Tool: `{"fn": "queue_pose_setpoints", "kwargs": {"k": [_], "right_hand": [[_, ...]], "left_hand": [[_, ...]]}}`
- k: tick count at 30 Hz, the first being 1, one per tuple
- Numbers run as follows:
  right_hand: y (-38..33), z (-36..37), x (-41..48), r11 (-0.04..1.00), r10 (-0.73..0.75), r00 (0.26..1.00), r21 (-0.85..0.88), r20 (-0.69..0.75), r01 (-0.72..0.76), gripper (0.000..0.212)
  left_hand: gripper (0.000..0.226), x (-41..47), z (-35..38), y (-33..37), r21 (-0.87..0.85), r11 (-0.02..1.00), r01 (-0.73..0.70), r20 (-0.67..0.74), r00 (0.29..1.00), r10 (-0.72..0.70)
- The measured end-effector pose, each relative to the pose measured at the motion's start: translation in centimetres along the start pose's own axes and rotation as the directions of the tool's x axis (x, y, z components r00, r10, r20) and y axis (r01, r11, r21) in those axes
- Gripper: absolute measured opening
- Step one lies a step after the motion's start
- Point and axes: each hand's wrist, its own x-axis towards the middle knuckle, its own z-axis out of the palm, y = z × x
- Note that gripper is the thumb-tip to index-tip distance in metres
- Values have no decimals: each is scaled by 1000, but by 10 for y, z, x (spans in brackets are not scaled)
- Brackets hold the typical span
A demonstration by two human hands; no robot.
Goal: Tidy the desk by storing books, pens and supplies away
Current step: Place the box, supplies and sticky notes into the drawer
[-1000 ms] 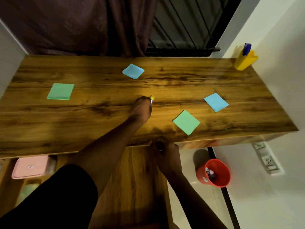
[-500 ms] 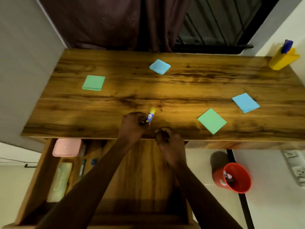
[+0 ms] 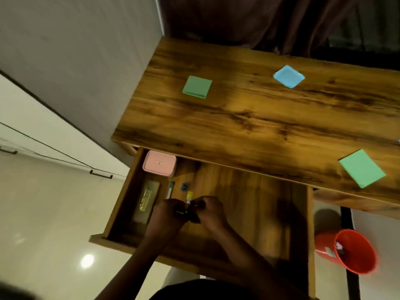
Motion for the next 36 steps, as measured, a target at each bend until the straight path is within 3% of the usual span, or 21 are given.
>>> {"fn": "queue_pose_setpoints", "kwargs": {"k": [6, 9, 12, 23, 30, 32, 36], "right_hand": [[18, 42, 16, 984, 97, 995, -149, -13, -98, 9], [29, 52, 23, 962, 98, 994, -250, -51, -108, 30], [35, 57, 24, 958, 103, 990, -259, -93, -124, 31], [43, 65, 23, 926, 4, 997, -375, -77, -33, 31], [46, 53, 20, 918, 10, 1000, -397, 2, -9, 43], [45, 48, 21, 926, 3, 1000, -379, -1, -3, 31], [41, 44, 20, 958, -4, 996, -287, -90, -22, 36]], "left_hand": [[21, -8, 0, -33, 66, 996, 64, 153, 985, -73], [19, -8, 1, -38, 53, 996, 68, 155, 985, -75], [28, -6, 2, -44, 67, 994, 81, 184, 979, -92], [38, -11, 0, -49, 82, 989, 121, 236, 962, -137], [53, -13, -14, -30, 128, 983, 127, 215, 965, -153], [54, -12, -24, -23, 120, 984, 134, 181, 971, -154], [40, 4, -44, -6, 37, 997, 73, 49, 996, -75]]}}
